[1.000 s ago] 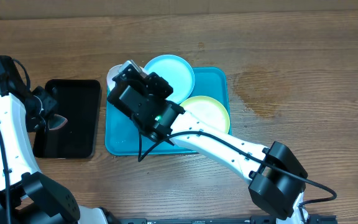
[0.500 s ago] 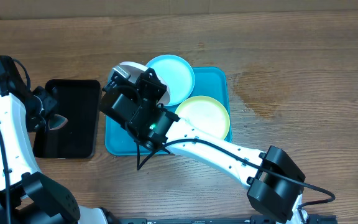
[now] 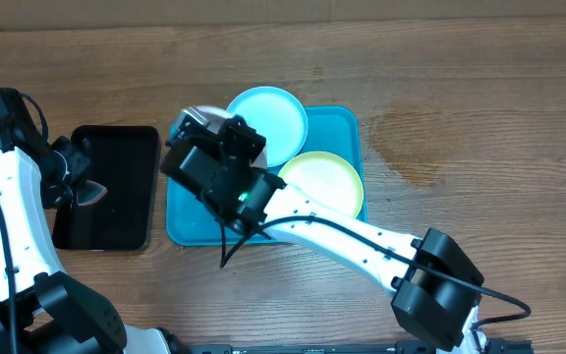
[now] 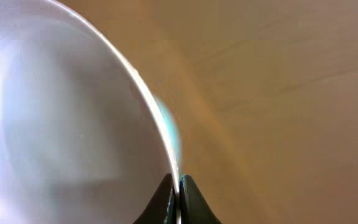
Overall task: Clean dirty plates on tray and stack at the side
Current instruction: 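Lift the white plate with the right gripper and place it right of the tray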
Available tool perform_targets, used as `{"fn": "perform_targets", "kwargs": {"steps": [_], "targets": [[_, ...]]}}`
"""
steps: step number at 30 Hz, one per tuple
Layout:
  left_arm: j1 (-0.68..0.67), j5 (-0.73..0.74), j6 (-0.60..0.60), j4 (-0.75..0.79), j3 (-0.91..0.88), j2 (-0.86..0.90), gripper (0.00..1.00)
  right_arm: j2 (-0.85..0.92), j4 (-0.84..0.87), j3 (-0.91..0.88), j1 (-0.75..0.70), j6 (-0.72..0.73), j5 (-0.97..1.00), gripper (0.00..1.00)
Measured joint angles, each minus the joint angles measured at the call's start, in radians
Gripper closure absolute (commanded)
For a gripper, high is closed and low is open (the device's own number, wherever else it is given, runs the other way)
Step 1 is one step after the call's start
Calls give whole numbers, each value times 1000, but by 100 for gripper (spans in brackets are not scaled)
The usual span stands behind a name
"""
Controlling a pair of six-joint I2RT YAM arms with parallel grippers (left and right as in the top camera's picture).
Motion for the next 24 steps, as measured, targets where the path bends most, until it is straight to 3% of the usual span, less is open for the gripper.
{"fn": "perform_targets", "kwargs": {"steps": [6,11,16,24], "targets": [[0,13,0,0,0,0,96,0,-83,0,-198,175,-588,96],[0,23,0,-1,0,0,96,0,-184,0,-453,288,-875,96],[0,26,0,-2,0,0,96,0,-302,0,-686,345,-961,96],[0,26,0,-2,0,0,96,0,-292,-92,-962,371,-972,96]]}}
